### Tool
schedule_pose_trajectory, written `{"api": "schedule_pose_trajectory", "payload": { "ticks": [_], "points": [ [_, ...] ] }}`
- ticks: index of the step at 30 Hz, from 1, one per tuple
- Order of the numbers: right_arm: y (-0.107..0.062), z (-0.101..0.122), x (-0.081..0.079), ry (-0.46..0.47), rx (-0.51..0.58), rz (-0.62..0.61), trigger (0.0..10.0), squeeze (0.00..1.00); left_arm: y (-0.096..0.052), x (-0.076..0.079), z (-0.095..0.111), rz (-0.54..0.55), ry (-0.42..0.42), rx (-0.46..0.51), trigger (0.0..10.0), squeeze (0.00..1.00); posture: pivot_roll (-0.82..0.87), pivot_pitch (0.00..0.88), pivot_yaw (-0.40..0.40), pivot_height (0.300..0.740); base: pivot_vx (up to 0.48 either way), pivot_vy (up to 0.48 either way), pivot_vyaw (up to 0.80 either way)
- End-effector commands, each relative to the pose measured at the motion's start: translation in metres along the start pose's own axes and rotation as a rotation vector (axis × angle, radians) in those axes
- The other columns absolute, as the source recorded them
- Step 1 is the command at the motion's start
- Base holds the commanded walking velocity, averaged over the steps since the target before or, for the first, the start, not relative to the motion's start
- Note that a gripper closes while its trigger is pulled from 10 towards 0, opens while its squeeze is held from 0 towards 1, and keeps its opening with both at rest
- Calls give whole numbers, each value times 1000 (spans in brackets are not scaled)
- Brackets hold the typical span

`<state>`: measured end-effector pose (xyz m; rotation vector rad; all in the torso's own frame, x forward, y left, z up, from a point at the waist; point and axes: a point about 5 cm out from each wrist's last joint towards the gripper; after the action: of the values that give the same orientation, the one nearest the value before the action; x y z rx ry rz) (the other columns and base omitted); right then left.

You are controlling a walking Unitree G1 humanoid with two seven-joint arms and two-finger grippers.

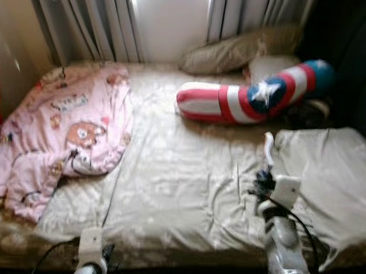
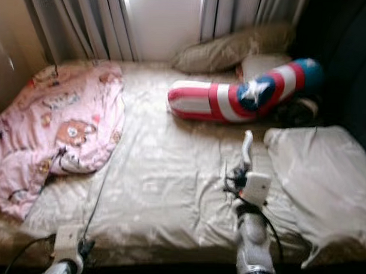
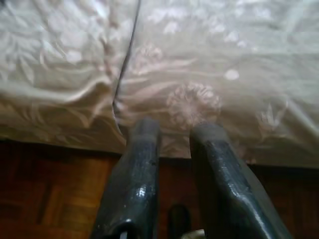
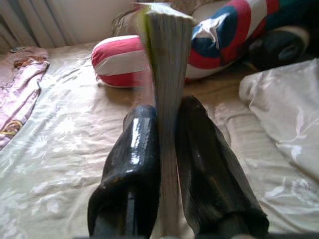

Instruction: Clean up the room

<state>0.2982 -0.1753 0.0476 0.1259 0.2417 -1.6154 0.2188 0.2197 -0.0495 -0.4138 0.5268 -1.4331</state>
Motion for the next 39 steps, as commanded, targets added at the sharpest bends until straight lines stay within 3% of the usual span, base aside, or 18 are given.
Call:
{"api": "schedule_pose_trajectory", "payload": {
  "ticks": [1,39],
  "points": [
    [4,11,0,-6,47,7,10000,0,0,1,1,-5,-5,2,10000,0,16,0,22,740,0,0,0],
    [2,6,1,-3,29,0,10000,0,-2,5,-5,-31,3,-7,10000,0,12,0,26,740,0,-56,0]
  ]
}}
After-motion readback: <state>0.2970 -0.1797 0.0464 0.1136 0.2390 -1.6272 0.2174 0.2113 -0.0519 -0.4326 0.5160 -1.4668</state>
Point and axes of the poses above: a point about 5 cm out from each wrist's last joint towards the gripper, its own y axis pointing out of the wrist towards the gripper, its own z axis along the axis of the wrist's last joint, x = y × z, and after that the axes turned 7 degrees about y, right-handed
